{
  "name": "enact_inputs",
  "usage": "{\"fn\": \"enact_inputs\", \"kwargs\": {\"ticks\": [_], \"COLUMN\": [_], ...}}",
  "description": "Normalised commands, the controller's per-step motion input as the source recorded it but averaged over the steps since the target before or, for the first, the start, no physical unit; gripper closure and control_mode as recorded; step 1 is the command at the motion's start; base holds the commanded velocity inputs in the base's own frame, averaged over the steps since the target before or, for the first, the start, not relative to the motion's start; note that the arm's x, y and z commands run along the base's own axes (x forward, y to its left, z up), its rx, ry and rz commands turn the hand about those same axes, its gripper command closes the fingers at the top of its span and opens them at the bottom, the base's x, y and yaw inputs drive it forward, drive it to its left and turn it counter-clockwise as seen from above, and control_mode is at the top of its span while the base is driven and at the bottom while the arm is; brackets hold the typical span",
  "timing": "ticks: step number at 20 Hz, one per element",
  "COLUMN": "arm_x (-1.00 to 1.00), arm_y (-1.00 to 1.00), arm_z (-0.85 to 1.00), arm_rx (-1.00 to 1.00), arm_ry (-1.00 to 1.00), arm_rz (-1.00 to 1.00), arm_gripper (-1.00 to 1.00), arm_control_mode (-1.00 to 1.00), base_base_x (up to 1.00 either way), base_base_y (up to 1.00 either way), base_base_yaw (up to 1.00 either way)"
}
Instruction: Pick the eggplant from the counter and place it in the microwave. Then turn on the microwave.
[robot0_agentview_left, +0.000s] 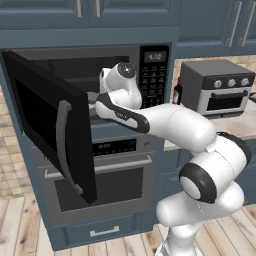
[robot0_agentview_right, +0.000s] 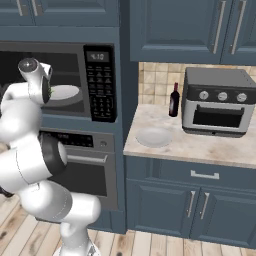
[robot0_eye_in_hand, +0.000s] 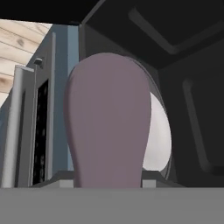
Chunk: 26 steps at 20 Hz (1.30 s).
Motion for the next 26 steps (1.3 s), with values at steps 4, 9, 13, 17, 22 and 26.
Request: {"fn": "enact_inputs", "kwargs": {"ticks": [4,9,13,17,22,26], "arm_x": [0.13,0.12,0.11,0.12,0.11,0.11], "arm_y": [0.08,0.06,0.04,0.03,0.02,0.03], "arm_z": [-0.08,-0.02,0.00,-0.02,-0.05,-0.04], "arm_rx": [-0.02,-0.01,-0.01,-0.01,-0.01,-0.01], "arm_ry": [0.00,0.00,0.00,0.00,0.00,0.00], "arm_rz": [0.00,0.00,0.00,0.00,0.00,0.00], "arm_gripper": [1.00,1.00,1.00,1.00,1.00,1.00], "arm_control_mode": [-1.00,-1.00,-1.00,-1.00,-1.00,-1.00], "base_base_x": [0.00,0.00,0.00,0.00,0.00,0.00], "base_base_y": [0.00,0.00,0.00,0.00,0.00,0.00], "base_base_yaw": [0.00,0.00,0.00,0.00,0.00,0.00]}}
